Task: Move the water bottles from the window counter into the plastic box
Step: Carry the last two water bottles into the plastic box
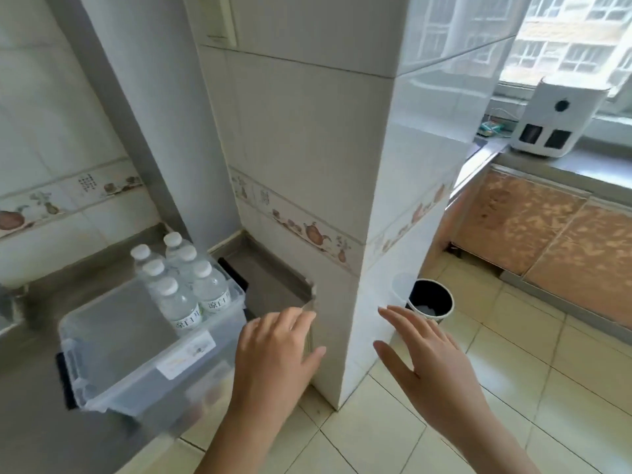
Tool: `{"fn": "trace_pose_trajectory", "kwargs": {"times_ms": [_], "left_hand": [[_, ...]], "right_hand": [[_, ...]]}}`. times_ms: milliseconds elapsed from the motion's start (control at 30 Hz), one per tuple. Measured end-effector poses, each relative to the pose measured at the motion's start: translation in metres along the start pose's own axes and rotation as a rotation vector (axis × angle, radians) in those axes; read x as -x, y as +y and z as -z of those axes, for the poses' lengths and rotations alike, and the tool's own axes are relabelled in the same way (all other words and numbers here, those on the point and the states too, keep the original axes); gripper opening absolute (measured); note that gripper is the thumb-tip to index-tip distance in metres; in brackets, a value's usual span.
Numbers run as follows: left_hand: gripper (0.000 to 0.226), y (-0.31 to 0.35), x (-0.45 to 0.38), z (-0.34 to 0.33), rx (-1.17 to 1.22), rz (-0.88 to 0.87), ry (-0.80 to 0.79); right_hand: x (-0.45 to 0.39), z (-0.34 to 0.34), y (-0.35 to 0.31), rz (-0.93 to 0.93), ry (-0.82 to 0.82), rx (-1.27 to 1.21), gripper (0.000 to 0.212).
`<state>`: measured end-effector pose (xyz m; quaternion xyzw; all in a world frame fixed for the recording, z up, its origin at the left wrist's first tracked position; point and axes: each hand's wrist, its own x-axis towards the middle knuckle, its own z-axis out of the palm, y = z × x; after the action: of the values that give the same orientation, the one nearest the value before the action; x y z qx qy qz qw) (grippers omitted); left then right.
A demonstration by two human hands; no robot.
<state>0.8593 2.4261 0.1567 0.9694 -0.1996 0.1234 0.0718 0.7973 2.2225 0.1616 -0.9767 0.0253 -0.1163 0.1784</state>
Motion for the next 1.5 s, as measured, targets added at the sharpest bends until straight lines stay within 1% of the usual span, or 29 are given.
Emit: {"fn": "trace_pose_trajectory", "kwargs": {"times_ms": [167, 300, 433, 600, 800, 1067, 1200, 1333, 1500], "left_hand": [[0.049, 0.108, -0.003, -0.009, 0.05, -0.146, -0.005], [0.047, 0.186, -0.003, -0.021, 0.086, -0.268, -0.043], [0.043, 0.248, -0.007, -0.027, 0.131, -0.378, -0.073], [0.043, 0.308, -0.025, -0.035, 0.172, -0.534, -0.078], [0.046, 0.366, -0.082, -0.057, 0.211, -0.698, -0.05], [0.041, 0.456, -0.189, -0.094, 0.304, -0.911, -0.03], [0.043, 0.501, -0.23, -0.105, 0.348, -1.025, -0.01], [0.044, 0.55, -0.258, -0.119, 0.36, -1.112, -0.026], [0.047, 0.625, -0.276, -0.138, 0.38, -1.18, -0.056]], "right_hand": [[0.053, 0.043, 0.077, -0.152, 0.042, 0.049, 0.052], [0.098, 0.073, 0.127, -0.272, 0.086, 0.103, 0.05], [0.134, 0.098, 0.167, -0.396, 0.12, 0.145, 0.052], [0.16, 0.118, 0.208, -0.549, 0.211, 0.139, 0.05], [0.154, 0.132, 0.261, -0.723, 0.281, 0.178, 0.049], [0.108, 0.157, 0.343, -0.927, 0.352, 0.221, 0.054], [0.092, 0.171, 0.376, -1.017, 0.397, 0.24, 0.054], [0.09, 0.182, 0.412, -1.104, 0.43, 0.253, 0.057], [0.102, 0.202, 0.469, -1.196, 0.424, 0.279, 0.061]]}}
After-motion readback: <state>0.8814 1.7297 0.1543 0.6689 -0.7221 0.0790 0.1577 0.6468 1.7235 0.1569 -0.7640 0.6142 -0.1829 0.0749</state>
